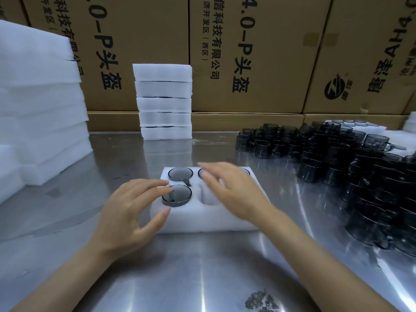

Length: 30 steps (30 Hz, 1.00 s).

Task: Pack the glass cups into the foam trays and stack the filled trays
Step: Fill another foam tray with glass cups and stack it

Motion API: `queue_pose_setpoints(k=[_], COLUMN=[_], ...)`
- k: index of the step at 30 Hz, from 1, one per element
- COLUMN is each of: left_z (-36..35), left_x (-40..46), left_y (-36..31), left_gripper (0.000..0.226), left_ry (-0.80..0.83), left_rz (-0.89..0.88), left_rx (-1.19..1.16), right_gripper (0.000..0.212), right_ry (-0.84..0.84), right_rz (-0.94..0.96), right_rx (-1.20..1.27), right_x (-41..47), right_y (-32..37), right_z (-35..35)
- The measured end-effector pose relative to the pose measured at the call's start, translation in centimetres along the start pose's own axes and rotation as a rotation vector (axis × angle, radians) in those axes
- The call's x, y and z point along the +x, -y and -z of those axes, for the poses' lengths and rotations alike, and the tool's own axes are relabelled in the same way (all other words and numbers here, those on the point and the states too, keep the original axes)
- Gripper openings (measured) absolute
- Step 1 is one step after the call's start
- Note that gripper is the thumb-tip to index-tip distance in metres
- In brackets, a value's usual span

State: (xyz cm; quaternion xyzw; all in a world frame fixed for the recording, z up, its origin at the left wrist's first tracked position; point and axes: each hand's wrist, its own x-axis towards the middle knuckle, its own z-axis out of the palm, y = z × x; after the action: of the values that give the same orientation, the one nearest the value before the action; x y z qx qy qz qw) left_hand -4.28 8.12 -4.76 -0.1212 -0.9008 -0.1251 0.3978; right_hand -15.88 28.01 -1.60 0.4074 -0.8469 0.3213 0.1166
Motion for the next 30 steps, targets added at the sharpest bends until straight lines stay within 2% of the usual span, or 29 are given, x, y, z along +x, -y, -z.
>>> queue_pose_setpoints(k=[5,10,12,15,18,26,30], left_z=[-0.9,-1.9,-2.1,-2.2,-2.3,-2.6,-2.8], left_x=[0.2,0.2,0.2,0.2,0.2,0.2,0.1], left_y=[-0.5,-0.2,0.1,0.3,0.3,0.5,0.4], left_gripper=[0.045,0.044,0.044,0.049,0.045,0.041,0.041], left_ry=[0.054,0.081,0.075,0.064,0.066,0.040,0.015], left_rz=[-0.103,-0.107,-0.106,-0.100,-0.104,-0.113,-0.107], left_rx=[0.033,0.117,0.132,0.128,0.115,0.112,0.117], right_gripper=[0.036,0.046,0.047,0.052,0.051,0.038,0.026], right_ry=[-0.419,-0.433,-0.472,-0.448,-0.428,-0.443,-0.445], right_rz=[-0.460,-0.728,-0.744,-0.814,-0.856,-0.757,-0.632], right_rx=[-0.057,-0.205,-0.237,-0.287,-0.324,-0.420,-0.403], right_x=[0.3,-1.6,-1.3,-0.8,-0.8,-1.3,-1.5], right_y=[-8.2,-13.9,-14.6,-15.3,-15.9,-15.6,-14.5], right_z=[3.8,3.3,3.4,3.7,3.8,3.4,2.9])
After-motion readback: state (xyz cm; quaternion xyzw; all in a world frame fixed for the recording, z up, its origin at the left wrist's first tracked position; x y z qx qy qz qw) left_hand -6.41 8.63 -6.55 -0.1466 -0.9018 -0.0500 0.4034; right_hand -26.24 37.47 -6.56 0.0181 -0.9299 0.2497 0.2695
